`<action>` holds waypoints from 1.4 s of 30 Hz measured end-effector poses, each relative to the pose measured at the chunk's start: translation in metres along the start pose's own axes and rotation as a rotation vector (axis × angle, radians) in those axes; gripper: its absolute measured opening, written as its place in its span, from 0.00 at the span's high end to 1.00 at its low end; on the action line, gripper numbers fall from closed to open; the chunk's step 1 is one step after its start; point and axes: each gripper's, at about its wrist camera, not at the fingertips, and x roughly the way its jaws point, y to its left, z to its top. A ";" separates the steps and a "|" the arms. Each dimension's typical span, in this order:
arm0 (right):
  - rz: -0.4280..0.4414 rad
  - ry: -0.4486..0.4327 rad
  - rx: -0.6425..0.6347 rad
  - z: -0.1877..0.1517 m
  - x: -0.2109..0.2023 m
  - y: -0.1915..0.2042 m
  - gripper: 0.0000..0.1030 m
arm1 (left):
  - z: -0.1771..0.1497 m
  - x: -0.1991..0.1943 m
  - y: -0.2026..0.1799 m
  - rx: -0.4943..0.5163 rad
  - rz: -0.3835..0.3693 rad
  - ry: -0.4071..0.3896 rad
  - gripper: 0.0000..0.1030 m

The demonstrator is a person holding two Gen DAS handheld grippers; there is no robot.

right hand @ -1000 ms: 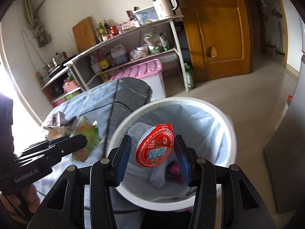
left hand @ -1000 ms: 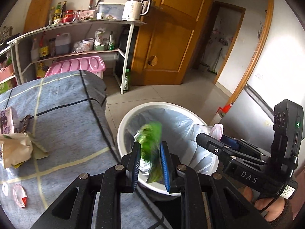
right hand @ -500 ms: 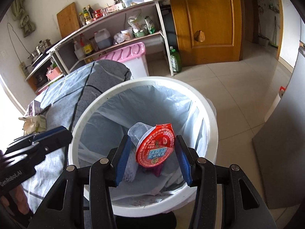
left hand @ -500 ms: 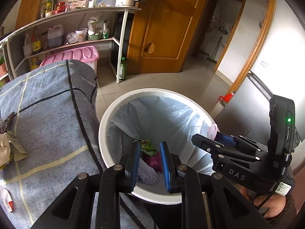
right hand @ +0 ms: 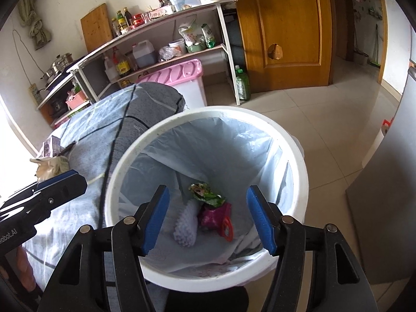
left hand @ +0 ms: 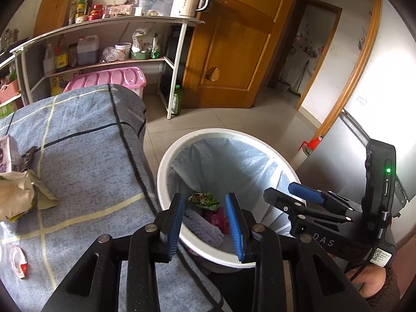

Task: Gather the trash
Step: 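Move the left tool to the clear plastic cup while the right tool approaches the brown paper bag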

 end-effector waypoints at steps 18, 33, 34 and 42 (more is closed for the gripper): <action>0.170 -0.027 -0.108 -0.003 0.000 0.092 0.39 | -0.036 -0.092 0.099 -0.171 0.223 -0.126 0.65; 0.373 -0.009 -0.349 0.011 0.032 0.204 0.39 | -0.073 -0.120 0.184 -0.326 0.362 -0.113 0.50; 0.388 -0.011 -0.365 0.013 0.035 0.211 0.39 | -0.074 -0.117 0.188 -0.331 0.364 -0.104 0.50; 0.492 0.021 -0.461 0.029 0.061 0.254 0.39 | -0.079 -0.101 0.208 -0.353 0.351 -0.069 0.50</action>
